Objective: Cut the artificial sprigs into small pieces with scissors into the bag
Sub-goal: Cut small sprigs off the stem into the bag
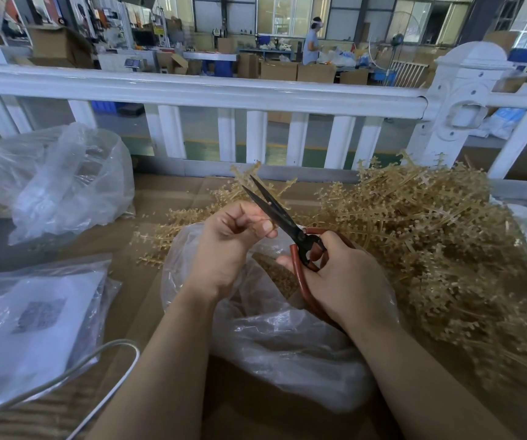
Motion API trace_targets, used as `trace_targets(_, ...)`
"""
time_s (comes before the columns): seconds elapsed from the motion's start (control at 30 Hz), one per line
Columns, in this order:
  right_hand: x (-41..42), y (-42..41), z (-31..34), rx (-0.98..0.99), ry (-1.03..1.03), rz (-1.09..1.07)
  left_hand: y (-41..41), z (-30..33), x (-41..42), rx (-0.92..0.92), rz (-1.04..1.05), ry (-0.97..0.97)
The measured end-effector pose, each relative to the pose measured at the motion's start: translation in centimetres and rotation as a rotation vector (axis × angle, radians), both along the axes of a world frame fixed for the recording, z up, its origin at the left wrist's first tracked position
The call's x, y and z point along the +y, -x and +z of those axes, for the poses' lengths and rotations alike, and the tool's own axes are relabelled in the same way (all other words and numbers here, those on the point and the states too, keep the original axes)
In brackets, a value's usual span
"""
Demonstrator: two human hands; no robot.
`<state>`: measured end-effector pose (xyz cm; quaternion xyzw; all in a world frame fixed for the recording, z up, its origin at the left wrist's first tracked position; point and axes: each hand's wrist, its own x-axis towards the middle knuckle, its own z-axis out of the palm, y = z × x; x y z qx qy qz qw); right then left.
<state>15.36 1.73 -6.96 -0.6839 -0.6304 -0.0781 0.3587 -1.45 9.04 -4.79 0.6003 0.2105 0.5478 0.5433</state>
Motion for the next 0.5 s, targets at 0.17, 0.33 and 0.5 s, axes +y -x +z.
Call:
trace_targets(0.17,0.15,-0.11,-0.12,-0.012,-0.008,-0.011,0.09,0.16,-0.14,-0.049,-0.046,0.054)
trace_targets(0.33,0.16,-0.17,-0.21,-0.015,-0.003,-0.002,0.69,0.33,0.04,-0.133,-0.116,0.233)
trace_targets(0.5,0.27,-0.11,-0.20,-0.058,-0.013,0.012,0.87,0.34,-0.08,-0.192,-0.100,0.340)
